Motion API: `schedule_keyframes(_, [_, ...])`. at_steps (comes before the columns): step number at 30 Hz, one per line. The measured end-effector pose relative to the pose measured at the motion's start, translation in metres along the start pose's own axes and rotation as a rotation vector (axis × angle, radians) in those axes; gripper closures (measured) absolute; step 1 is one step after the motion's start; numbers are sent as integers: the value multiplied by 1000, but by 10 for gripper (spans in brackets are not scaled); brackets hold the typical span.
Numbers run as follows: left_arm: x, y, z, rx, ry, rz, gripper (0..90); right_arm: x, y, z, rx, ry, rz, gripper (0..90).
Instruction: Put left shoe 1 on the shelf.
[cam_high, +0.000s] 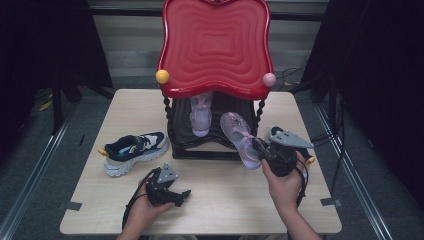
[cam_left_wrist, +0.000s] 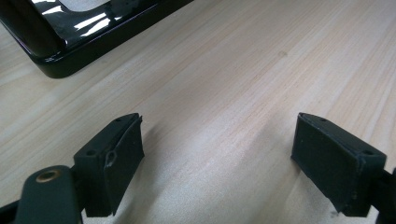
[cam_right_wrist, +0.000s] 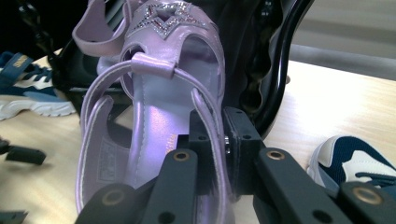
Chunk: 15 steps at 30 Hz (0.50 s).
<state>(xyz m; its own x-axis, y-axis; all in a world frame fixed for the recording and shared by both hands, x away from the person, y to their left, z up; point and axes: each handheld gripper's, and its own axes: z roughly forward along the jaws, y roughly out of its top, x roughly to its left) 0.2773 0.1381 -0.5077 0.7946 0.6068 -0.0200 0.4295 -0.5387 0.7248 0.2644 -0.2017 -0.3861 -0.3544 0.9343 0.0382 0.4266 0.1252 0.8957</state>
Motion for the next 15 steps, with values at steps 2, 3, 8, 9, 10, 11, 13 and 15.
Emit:
schedule_keyframes(2, [0,0,0,0,0,0,158,2,2,4,-1,-13,3,819])
schedule_keyframes(3, [0,0,0,0,0,0,159,2,3,6,0,-22,0,819])
schedule_keyframes(8, [0,0,0,0,0,0,159,5,6,14,0,-42,13,819])
schedule_keyframes(9, [0,0,0,0,0,0,159,6,6,16,-1,-45,12,819])
schedule_keyframes(10, [0,0,0,0,0,0,159,7,7,17,-1,-50,17,819])
schedule_keyframes(11, [0,0,0,0,0,0,159,8,8,19,-1,-55,17,819])
schedule_keyframes(13, [0,0,0,0,0,0,158,10,11,23,-2,-71,15,819])
schedule_keyframes(15, [0,0,0,0,0,-1,159,10,11,24,-1,-74,14,819])
